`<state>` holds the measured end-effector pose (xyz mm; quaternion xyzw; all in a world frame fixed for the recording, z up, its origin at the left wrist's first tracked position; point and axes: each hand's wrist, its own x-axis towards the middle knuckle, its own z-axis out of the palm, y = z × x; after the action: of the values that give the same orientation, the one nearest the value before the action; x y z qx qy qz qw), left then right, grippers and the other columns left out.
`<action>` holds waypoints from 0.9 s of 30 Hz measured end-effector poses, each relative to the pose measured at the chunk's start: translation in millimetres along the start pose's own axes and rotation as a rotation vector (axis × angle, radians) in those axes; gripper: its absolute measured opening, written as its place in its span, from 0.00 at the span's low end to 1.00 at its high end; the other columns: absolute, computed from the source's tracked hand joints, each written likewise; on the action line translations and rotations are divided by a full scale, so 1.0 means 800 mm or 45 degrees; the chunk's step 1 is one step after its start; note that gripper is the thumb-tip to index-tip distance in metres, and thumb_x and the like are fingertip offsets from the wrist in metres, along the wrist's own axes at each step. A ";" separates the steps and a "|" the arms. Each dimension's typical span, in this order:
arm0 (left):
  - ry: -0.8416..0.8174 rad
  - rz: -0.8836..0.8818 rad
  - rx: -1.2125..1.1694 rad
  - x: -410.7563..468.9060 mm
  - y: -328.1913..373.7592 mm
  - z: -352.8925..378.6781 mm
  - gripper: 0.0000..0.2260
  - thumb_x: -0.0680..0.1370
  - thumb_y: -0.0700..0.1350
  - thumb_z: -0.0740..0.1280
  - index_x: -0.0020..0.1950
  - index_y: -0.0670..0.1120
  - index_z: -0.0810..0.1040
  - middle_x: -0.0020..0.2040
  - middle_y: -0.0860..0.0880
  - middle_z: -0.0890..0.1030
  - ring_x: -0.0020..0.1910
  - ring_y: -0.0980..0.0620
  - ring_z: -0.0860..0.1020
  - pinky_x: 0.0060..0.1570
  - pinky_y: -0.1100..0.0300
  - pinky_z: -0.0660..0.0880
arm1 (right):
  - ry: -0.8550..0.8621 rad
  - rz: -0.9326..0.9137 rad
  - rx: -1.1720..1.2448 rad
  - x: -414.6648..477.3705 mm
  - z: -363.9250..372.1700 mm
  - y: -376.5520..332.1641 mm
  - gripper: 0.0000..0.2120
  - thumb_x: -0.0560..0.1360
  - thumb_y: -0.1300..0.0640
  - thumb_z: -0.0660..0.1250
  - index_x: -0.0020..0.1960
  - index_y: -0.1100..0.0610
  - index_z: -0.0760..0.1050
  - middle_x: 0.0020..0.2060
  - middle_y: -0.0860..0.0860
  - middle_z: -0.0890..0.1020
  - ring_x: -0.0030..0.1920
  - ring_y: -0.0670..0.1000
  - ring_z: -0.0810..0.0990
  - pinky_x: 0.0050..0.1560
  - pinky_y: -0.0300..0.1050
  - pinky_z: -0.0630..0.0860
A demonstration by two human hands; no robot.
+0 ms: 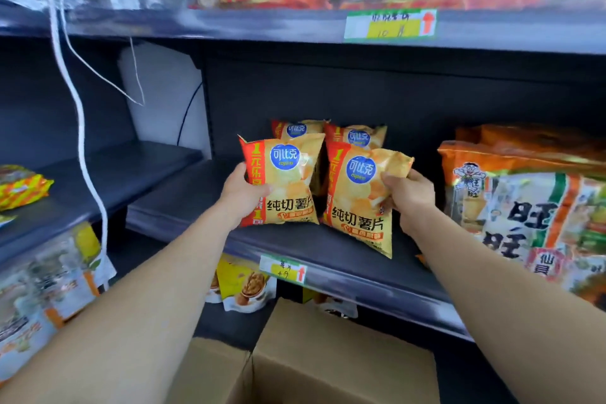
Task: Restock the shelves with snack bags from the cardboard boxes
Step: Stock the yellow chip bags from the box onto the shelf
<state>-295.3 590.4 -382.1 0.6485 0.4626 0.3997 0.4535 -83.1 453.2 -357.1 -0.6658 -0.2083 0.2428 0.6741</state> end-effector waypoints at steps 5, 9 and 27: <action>0.154 -0.073 0.479 0.019 -0.018 0.029 0.29 0.75 0.44 0.69 0.73 0.53 0.62 0.67 0.43 0.63 0.67 0.39 0.63 0.65 0.47 0.65 | -0.061 0.021 -0.363 0.023 0.001 0.055 0.42 0.54 0.41 0.77 0.65 0.46 0.65 0.61 0.52 0.75 0.61 0.60 0.74 0.60 0.61 0.74; 0.134 -0.061 0.379 0.035 -0.025 0.046 0.33 0.77 0.36 0.66 0.75 0.58 0.57 0.62 0.44 0.65 0.54 0.45 0.72 0.57 0.49 0.73 | -0.060 0.005 -0.490 0.029 0.001 0.077 0.41 0.67 0.53 0.76 0.72 0.40 0.58 0.65 0.56 0.65 0.65 0.63 0.68 0.64 0.62 0.70; 0.078 -0.371 -0.078 0.043 -0.047 0.083 0.25 0.73 0.38 0.72 0.63 0.45 0.62 0.54 0.44 0.77 0.47 0.43 0.81 0.37 0.58 0.80 | 0.133 -0.059 -0.657 0.044 0.024 0.096 0.22 0.77 0.51 0.65 0.63 0.64 0.67 0.60 0.60 0.76 0.59 0.61 0.76 0.55 0.52 0.75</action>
<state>-233.5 614.7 -432.7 0.5480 0.5529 0.3631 0.5120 -70.5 489.9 -435.0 -0.8223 -0.2436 0.1314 0.4972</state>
